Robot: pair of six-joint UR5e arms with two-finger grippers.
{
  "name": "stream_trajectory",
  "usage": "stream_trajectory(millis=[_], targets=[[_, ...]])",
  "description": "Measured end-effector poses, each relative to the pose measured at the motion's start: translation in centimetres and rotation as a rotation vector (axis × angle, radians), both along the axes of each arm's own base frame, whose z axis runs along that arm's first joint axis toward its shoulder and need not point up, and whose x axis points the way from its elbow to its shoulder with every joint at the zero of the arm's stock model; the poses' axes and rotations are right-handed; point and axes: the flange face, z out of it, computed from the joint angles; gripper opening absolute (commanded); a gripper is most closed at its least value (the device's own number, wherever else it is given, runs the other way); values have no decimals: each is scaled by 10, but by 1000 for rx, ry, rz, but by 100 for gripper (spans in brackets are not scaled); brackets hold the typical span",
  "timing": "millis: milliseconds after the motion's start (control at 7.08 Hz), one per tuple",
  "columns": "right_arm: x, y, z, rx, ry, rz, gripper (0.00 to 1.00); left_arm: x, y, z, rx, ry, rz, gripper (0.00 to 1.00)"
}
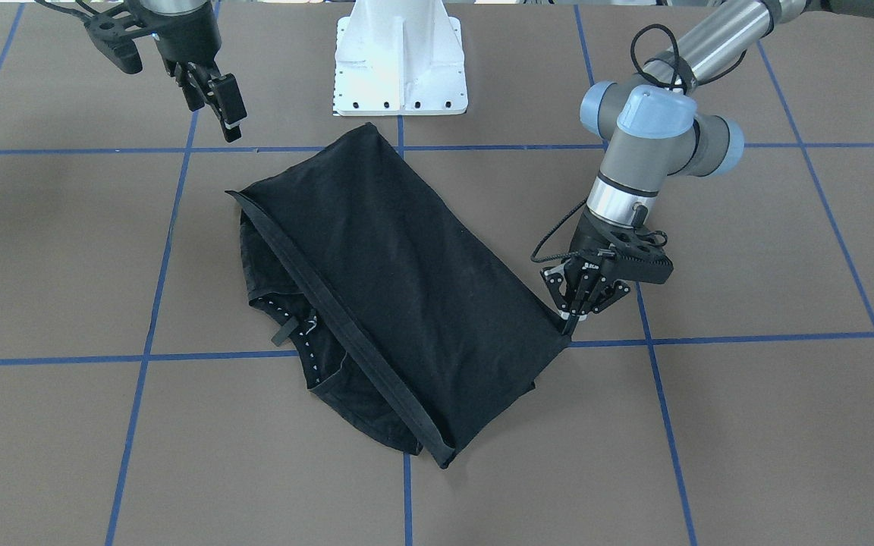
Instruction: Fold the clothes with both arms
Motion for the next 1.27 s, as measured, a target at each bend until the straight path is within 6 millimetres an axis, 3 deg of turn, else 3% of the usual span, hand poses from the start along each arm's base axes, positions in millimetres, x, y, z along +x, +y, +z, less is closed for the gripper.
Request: stream_trajectory(millis=[424, 565, 706, 847, 989, 1130, 1271], targets=[[5, -6, 1, 8, 6, 11, 100, 35, -122, -63, -2, -33, -79, 0], [5, -7, 2, 10, 8, 15, 100, 48, -155, -76, -3, -40, -95, 80], [4, -7, 2, 12, 10, 16, 100, 50, -176, -81, 7, -50, -102, 100], [3, -8, 1, 18, 11, 20, 100, 46, -186, -86, 24, -57, -104, 100], [-8, -10, -4, 28, 8, 22, 100, 37, -183, -92, 50, -45, -101, 100], [-33, -13, -10, 39, -2, 25, 100, 25, -167, -87, 69, -21, -82, 100], [-69, -12, -14, 54, -28, 43, 100, 8, -142, -68, 76, 6, -44, 100]])
